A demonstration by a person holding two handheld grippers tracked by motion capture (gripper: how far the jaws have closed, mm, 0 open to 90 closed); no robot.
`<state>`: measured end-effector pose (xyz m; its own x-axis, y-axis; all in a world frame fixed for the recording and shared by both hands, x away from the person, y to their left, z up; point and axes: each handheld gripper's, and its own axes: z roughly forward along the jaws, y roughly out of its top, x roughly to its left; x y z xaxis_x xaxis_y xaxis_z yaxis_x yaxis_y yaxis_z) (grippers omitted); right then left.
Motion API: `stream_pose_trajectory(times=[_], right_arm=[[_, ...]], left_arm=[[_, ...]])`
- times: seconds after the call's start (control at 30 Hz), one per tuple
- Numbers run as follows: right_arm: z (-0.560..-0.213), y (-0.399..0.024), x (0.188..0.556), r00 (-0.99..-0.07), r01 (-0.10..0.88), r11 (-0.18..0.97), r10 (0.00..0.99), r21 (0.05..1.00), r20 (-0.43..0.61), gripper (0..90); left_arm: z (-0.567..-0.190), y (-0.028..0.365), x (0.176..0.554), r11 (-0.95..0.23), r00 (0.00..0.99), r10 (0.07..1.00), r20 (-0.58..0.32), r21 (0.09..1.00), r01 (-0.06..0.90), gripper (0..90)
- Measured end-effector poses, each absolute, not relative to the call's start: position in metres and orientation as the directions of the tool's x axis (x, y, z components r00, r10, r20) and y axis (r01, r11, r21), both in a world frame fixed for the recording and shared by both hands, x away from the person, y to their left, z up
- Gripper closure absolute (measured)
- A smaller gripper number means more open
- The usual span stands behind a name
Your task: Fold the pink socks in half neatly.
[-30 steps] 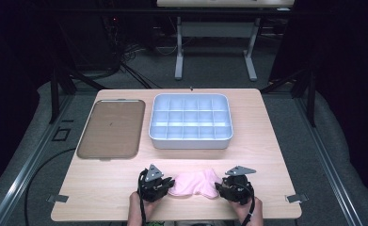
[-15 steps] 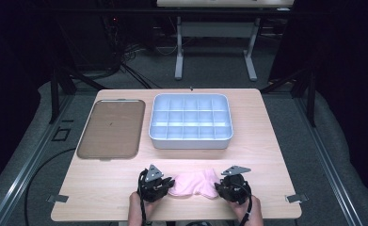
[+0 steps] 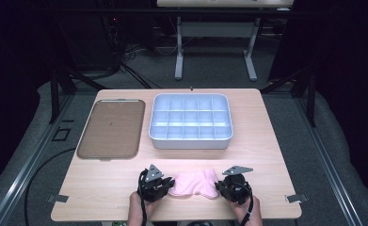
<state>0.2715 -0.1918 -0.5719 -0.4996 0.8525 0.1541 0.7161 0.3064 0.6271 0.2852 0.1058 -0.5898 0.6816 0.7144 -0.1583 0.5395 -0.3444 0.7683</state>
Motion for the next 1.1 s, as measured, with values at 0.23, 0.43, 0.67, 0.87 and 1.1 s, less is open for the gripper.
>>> stream_pose_trajectory(times=[0.23,0.43,0.67,0.87,1.1], right_arm=[[-0.575,-0.199,0.272,-0.491,0.722,0.256,0.844,0.643,0.215,84.2],[-0.577,-0.207,0.273,-0.470,0.738,0.205,0.839,0.642,0.272,84.2],[-0.571,-0.208,0.268,-0.466,0.733,0.182,0.837,0.656,0.288,84.1],[-0.562,-0.206,0.263,-0.485,0.722,0.209,0.832,0.659,0.268,84.1],[-0.548,-0.200,0.258,-0.519,0.700,0.225,0.812,0.677,0.267,84.0]], left_arm=[[-0.590,0.104,0.284,-0.339,0.671,0.727,-0.146,0.773,0.536,81.1],[-0.590,0.105,0.285,-0.337,0.671,0.726,-0.152,0.771,0.540,81.4],[-0.590,0.106,0.285,-0.333,0.668,0.727,-0.158,0.769,0.545,80.8],[-0.590,0.106,0.285,-0.335,0.667,0.730,-0.148,0.773,0.539,80.7],[-0.590,0.106,0.285,-0.335,0.665,0.732,-0.149,0.771,0.542,81.0]])
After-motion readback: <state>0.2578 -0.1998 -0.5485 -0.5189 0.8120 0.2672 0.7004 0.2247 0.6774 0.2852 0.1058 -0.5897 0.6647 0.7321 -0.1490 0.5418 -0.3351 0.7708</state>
